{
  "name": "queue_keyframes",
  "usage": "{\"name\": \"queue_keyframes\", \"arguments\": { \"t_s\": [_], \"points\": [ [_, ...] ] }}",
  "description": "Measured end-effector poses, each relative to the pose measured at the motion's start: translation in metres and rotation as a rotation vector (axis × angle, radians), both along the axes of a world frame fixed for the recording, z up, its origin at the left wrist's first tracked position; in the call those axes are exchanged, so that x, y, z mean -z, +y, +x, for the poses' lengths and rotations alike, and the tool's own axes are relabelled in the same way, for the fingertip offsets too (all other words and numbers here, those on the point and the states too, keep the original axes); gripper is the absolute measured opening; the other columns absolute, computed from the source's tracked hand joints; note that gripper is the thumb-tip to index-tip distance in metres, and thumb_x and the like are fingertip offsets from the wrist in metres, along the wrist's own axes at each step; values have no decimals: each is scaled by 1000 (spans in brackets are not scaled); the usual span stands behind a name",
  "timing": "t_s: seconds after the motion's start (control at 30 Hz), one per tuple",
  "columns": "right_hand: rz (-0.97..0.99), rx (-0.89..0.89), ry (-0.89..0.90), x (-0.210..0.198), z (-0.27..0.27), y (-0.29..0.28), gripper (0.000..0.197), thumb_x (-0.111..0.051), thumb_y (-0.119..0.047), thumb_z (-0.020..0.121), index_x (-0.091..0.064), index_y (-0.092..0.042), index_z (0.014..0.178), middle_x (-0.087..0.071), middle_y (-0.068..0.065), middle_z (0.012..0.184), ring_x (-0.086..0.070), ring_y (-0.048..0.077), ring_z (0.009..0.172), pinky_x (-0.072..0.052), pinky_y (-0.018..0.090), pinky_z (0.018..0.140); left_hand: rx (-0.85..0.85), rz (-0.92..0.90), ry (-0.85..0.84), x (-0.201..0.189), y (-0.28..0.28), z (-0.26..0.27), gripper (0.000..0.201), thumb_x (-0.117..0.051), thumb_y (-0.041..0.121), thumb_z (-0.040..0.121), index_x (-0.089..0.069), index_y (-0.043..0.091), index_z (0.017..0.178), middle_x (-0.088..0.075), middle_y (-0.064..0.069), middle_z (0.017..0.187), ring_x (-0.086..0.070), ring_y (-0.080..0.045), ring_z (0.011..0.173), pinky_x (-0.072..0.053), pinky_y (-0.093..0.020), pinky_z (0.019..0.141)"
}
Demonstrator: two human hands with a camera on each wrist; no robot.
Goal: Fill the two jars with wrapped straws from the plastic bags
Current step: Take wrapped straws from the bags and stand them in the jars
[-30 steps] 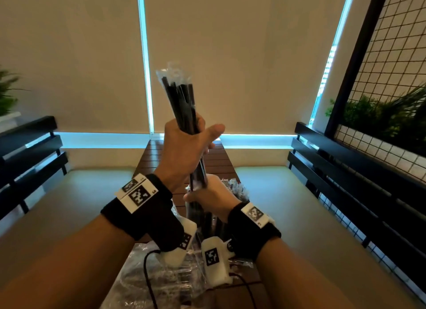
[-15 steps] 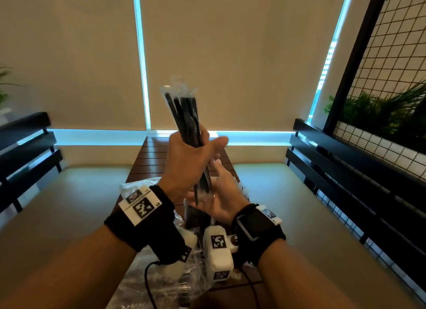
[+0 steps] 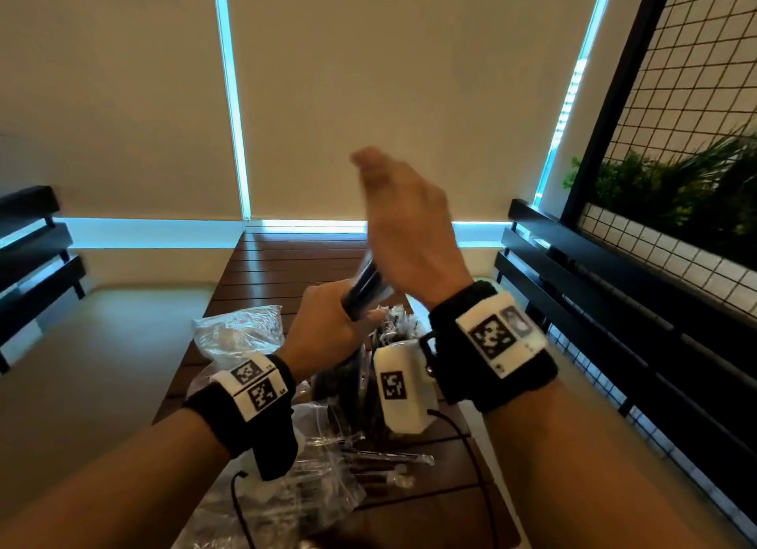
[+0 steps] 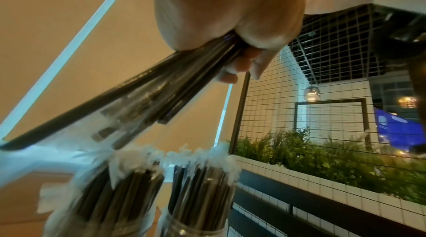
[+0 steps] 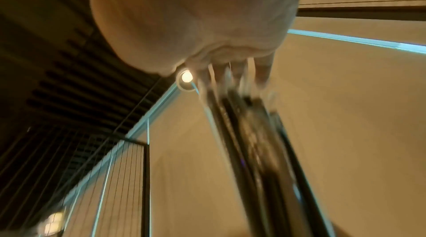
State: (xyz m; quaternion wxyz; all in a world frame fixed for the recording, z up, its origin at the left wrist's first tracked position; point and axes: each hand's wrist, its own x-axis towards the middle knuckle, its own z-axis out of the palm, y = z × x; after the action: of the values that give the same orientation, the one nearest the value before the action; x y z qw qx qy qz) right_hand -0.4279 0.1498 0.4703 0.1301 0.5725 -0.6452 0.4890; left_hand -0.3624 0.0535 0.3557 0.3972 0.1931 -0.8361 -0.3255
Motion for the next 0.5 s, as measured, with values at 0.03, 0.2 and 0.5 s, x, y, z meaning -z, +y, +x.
{"name": "queue_keyframes", "arguments": {
  "t_s": [0.03, 0.2, 0.5],
  "points": [
    [157, 40, 118, 5, 4, -4, 51, -23, -47, 105, -67, -21, 113, -68, 4, 117, -59, 21, 107, -41, 33, 89, 29, -16, 12, -4, 5, -4, 22, -72, 30, 77, -59, 16, 65, -60, 3, 63, -51, -11, 63, -43, -33, 59],
    [359, -38, 148, 34, -6, -12, 49, -23, -48, 105, -64, -26, 89, -66, -1, 93, -59, 23, 97, -40, 36, 83, 59, 25, 50, -3, 9, -14, 31, -73, 13, 81, -67, 3, 110, -67, 25, 81, -56, 10, 67, -43, -8, 64],
    [327, 51, -591, 157, -107, 14, 85, -73, -21, 80, -25, -27, 150, -41, 6, 147, -39, 16, 135, -34, 35, 111, -49, 294, 261, 3, -18, -47, 41, -76, 16, 83, -46, 16, 54, -48, -2, 52, -52, -22, 53, -47, -29, 56]
  ]
}}
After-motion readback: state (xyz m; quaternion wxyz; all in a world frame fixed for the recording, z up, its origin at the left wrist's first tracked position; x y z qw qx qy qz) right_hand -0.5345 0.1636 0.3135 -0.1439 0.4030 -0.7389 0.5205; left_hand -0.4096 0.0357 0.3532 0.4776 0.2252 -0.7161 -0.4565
